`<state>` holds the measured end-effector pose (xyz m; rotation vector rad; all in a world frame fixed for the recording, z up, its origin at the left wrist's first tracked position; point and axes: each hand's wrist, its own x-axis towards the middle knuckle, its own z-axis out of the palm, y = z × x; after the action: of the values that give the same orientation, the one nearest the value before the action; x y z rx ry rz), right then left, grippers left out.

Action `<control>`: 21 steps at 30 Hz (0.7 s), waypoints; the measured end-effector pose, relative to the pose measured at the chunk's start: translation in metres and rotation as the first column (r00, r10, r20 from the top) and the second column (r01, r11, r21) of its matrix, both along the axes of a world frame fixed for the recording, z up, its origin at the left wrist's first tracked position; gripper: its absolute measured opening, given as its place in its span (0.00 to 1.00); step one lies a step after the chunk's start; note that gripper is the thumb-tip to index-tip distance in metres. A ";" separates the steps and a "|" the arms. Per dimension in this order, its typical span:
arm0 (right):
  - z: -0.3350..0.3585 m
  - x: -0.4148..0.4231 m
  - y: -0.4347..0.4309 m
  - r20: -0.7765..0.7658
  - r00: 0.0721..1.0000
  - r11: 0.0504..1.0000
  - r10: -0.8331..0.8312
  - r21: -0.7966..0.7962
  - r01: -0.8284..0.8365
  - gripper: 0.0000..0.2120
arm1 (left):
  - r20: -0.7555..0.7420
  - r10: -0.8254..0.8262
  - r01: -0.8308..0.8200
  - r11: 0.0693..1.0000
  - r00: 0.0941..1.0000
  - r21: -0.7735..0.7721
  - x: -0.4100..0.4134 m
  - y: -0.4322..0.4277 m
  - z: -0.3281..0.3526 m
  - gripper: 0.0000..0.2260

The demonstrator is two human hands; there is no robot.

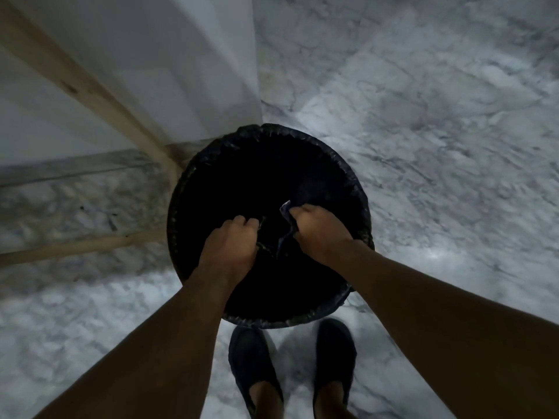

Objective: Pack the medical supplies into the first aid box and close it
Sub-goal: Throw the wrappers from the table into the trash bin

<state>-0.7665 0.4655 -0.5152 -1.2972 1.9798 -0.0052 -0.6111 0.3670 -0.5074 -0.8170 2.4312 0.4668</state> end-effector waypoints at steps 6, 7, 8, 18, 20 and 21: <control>0.049 0.004 0.019 -0.035 0.999 0.999 -0.017 0.041 0.018 0.22 | -0.102 0.005 -0.013 0.997 0.995 -0.078 0.009 0.016 0.047 0.16; 0.066 0.003 0.021 -0.049 0.998 0.999 -0.034 0.025 0.035 0.21 | -0.113 0.005 -0.014 0.997 0.994 -0.079 0.007 0.019 0.064 0.16; 0.085 0.002 0.024 -0.077 0.996 0.999 -0.049 -0.001 0.049 0.20 | -0.138 0.013 -0.027 0.995 0.990 -0.100 0.005 0.021 0.084 0.15; 0.381 0.007 0.030 -0.245 0.935 0.938 -0.256 -0.297 0.179 0.21 | -0.342 0.066 -0.153 0.960 0.938 -0.236 -0.010 0.027 0.375 0.18; 0.439 0.013 0.031 -0.255 0.920 0.914 -0.298 -0.353 0.198 0.22 | -0.429 0.027 -0.165 0.944 0.903 -0.286 -0.006 0.021 0.431 0.16; 0.464 0.017 0.031 -0.266 0.912 0.902 -0.311 -0.385 0.196 0.23 | -0.469 0.004 -0.169 0.936 0.883 -0.310 -0.003 0.018 0.456 0.16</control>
<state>-0.7495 0.4963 -0.0511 -1.3048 2.5119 -0.3077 -0.6137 0.3847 -0.0512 -1.0651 2.9866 0.2944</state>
